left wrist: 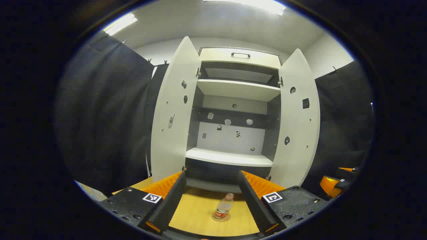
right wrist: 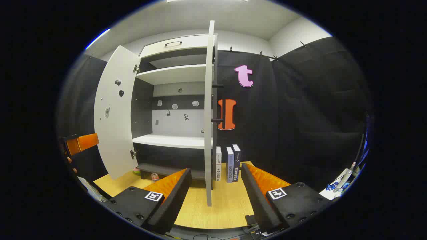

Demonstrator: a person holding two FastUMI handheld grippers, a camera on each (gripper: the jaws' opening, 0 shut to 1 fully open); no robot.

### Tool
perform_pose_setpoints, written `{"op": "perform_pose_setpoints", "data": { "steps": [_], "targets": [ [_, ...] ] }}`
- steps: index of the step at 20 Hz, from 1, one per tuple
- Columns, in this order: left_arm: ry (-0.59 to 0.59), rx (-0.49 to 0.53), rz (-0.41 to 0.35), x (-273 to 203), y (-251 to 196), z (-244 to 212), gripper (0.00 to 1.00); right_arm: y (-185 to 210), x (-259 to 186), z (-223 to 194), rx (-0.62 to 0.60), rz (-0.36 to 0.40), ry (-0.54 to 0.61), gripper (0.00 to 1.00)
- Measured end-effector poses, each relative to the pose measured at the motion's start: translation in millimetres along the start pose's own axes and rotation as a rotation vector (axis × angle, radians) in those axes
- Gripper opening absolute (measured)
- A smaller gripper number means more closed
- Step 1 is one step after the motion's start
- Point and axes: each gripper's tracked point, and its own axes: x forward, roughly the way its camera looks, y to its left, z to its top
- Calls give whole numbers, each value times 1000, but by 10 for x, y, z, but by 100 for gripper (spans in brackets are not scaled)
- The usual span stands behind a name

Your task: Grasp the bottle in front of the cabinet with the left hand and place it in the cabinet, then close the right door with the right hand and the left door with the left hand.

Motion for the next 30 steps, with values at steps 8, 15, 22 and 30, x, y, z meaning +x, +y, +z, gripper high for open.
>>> {"op": "perform_pose_setpoints", "data": {
  "steps": [8,15,22,30],
  "targets": [
    [19,-12,25,-87,-263,-96,95,-68,98,34,-13,82,-5,98],
    [20,-19,-42,71,-284,-115,95,91,138,-29,12,67,8,93],
    [13,5,-104,341,2,-82,95,191,149,85,38,-51,-48,93],
    [71,8,-194,572,-51,-449,92,247,123,-8,52,-128,-4,98]
  ]
}}
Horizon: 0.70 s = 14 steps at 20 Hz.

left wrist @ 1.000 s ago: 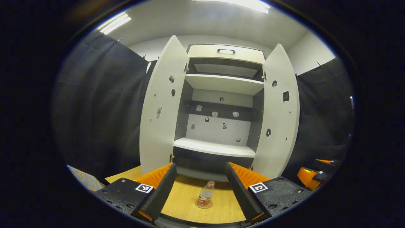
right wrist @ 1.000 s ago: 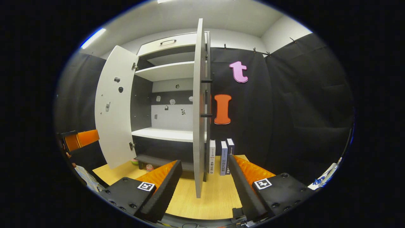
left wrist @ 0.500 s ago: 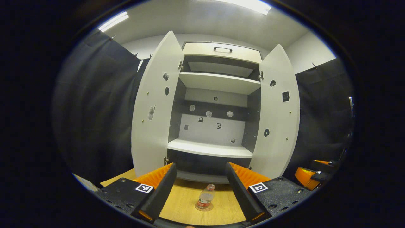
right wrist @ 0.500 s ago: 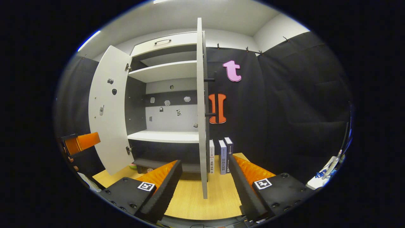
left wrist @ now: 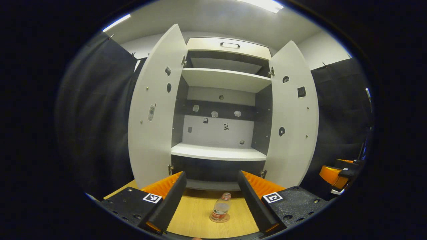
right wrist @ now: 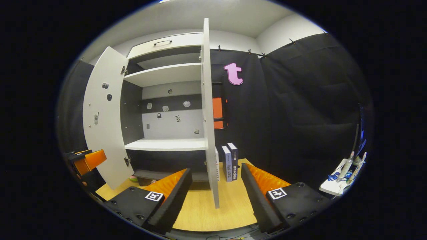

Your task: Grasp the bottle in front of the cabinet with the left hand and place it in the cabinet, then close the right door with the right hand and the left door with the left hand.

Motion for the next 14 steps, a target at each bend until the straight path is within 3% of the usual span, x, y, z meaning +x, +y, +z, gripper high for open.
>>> {"op": "perform_pose_setpoints", "data": {
  "steps": [1,9,13,14],
  "targets": [
    [10,-8,-9,30,-21,-70,95,5,-6,7,-8,-1,-1,93],
    [170,-25,-112,412,-332,-993,95,-41,-5,48,-31,-26,1,93],
    [262,-32,-119,631,-357,-1512,95,-78,1,80,-39,-37,-1,93],
    [284,-26,-118,691,-362,-1656,95,-86,3,81,-42,-39,-1,98]
  ]
}}
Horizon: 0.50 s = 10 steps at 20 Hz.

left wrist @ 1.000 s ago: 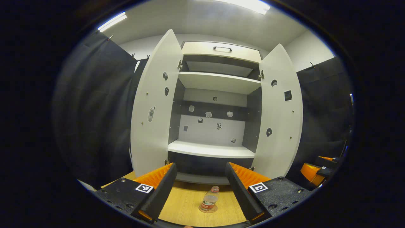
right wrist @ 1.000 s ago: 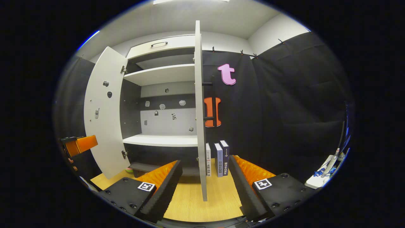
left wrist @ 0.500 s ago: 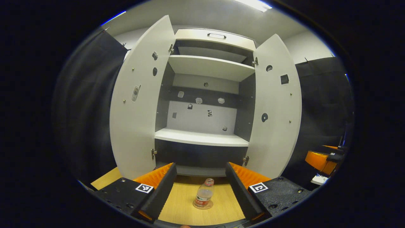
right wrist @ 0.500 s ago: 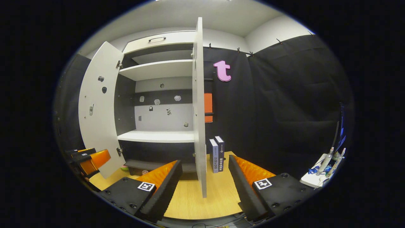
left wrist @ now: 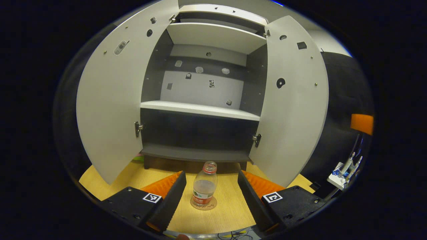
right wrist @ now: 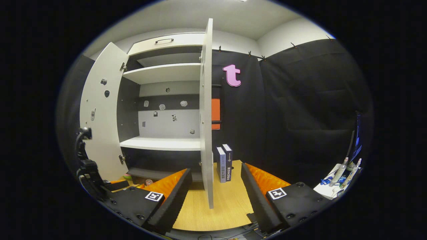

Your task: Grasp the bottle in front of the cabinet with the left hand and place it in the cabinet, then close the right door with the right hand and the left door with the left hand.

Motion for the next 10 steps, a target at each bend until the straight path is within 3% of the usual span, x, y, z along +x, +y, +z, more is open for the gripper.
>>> {"op": "perform_pose_setpoints", "data": {
  "steps": [2,4,8,10],
  "targets": [
    [29,10,1,184,42,-244,95,-13,3,0,-7,-5,0,93],
    [68,30,-1,345,71,-509,95,-37,0,2,-13,-11,4,98],
    [118,22,8,623,116,-862,95,-121,0,13,-19,-31,8,98],
    [129,25,18,762,147,-980,95,-168,-2,20,-19,-46,13,93]
  ]
}}
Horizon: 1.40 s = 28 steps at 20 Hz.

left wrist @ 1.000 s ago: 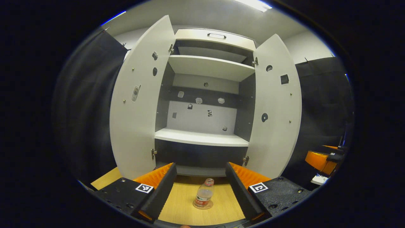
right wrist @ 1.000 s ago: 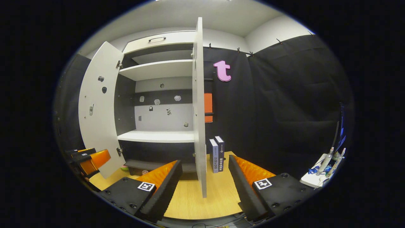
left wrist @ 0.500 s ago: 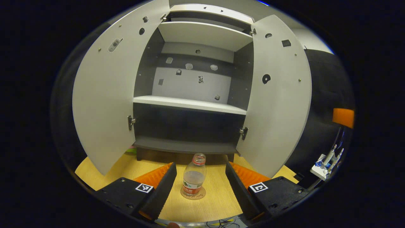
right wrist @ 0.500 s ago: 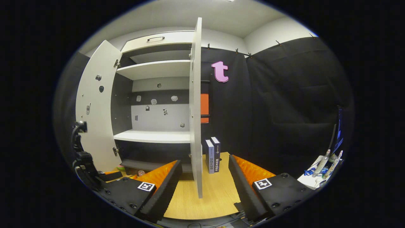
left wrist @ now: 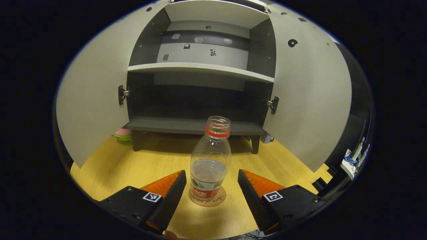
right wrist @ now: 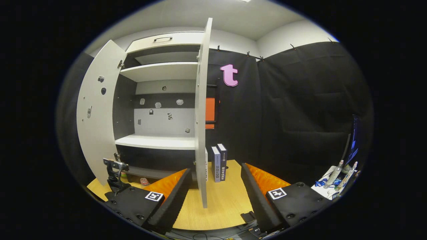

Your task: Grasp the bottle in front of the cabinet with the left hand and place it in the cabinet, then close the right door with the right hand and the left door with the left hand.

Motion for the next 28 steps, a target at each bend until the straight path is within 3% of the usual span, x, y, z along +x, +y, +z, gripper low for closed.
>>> {"op": "perform_pose_setpoints", "data": {
  "steps": [2,3,5,7,8,9,12,17,21,28],
  "targets": [
    [18,2,11,131,29,-97,95,-69,8,-23,-3,-19,9,98],
    [23,7,22,196,55,-130,95,-107,8,-42,-6,-28,14,93],
    [44,4,63,289,129,-215,95,-171,17,-75,-18,-53,26,98],
    [52,-22,62,353,133,-237,95,-246,35,-85,-29,-79,31,93],
    [49,-28,57,390,119,-227,93,-252,54,-95,-33,-82,36,93],
    [49,-23,46,406,124,-209,79,-249,75,-105,-37,-80,41,93],
    [57,-22,53,313,173,-86,77,-255,120,-108,-63,-81,39,98],
    [56,-8,26,82,230,423,76,-168,196,-74,-59,-41,24,98],
    [0,22,-4,-120,222,1126,77,-121,246,-26,-41,-7,13,98],
    [-78,-21,-94,-337,18,2331,76,-96,262,122,-18,41,-22,98]
  ]
}}
